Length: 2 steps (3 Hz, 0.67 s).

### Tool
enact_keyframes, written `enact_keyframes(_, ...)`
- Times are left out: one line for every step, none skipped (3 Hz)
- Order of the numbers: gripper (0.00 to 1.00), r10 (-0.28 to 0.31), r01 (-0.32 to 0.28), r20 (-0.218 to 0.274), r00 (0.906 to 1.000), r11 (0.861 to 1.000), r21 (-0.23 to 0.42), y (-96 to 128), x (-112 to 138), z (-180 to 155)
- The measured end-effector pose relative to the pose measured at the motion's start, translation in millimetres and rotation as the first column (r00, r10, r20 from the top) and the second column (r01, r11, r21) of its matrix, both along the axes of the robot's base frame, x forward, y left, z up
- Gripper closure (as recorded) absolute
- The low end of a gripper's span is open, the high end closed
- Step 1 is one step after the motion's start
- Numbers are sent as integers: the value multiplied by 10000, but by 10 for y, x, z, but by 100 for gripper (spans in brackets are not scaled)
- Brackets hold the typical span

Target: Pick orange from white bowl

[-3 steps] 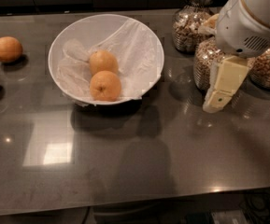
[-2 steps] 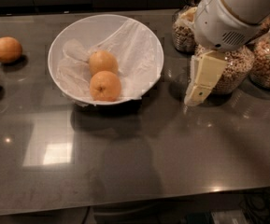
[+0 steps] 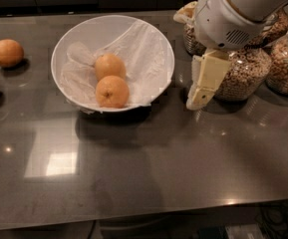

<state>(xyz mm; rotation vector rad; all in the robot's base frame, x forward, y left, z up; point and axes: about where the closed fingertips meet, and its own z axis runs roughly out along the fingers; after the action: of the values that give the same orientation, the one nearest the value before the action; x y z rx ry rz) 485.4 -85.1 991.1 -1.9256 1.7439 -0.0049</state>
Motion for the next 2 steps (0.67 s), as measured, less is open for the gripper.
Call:
enact_keyframes(0, 301, -302, 43, 9995, 9992, 265, 103, 67, -7)
enact_keyframes(0, 752, -755, 73, 9971, 9955, 580, 279, 152, -38)
